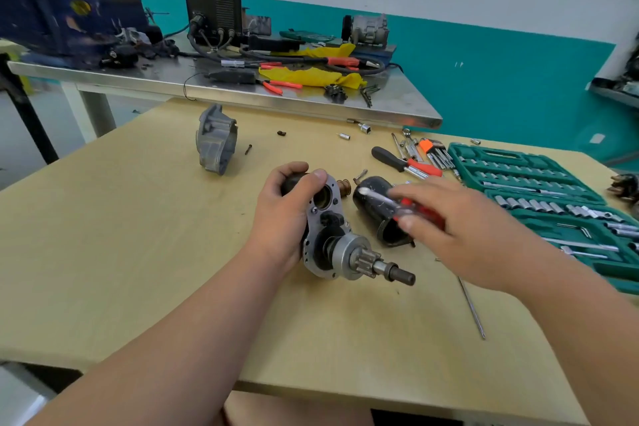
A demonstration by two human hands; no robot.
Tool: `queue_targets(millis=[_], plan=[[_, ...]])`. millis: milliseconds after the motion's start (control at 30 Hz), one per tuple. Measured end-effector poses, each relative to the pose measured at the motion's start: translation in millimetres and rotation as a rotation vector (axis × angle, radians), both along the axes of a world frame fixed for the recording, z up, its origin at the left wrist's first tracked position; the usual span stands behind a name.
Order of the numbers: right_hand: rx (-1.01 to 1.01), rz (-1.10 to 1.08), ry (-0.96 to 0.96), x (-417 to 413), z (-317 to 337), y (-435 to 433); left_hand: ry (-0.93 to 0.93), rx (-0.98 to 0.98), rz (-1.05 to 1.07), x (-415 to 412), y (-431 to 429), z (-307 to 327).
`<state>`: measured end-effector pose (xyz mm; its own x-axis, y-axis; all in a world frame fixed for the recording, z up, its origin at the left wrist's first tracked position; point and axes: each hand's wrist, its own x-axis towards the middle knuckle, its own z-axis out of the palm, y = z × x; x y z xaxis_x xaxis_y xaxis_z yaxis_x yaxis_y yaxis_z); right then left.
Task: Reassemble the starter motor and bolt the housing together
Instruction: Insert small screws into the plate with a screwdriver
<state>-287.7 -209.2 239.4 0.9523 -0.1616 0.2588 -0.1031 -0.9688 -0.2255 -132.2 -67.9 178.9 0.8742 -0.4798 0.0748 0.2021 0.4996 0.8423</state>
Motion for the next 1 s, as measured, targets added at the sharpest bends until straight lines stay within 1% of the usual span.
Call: queue_targets(millis=[67,167,267,567,833,900,1000], plan=[[-0.036,0.053,0.006,10,1,21,-0.034,-0.022,0.011,-3,0,0],[-0.041,0.052,-0.010,17,-3,40,-0.067,-0.046,0.039,-4,1,0],[-0.021,0.024,-0.008,18,-6,43,-0.050,-0.066,0.052,-3,1,0],[-0.024,0.004,-0.102,17,-14,47,-0.035,-0.056,0.054,-3,2,-1],[-0.071,0.026,-0.089,17,-15,47,-0.044,-0.052,0.062,-4,1,0],[-0.051,0.028,-0.091,17,-16,47,-0.054,-0.056,0.063,-4,1,-1],[0.081,0.012,-0.090,20,-17,44,-0.059,-0.054,0.066,-5,2,0]])
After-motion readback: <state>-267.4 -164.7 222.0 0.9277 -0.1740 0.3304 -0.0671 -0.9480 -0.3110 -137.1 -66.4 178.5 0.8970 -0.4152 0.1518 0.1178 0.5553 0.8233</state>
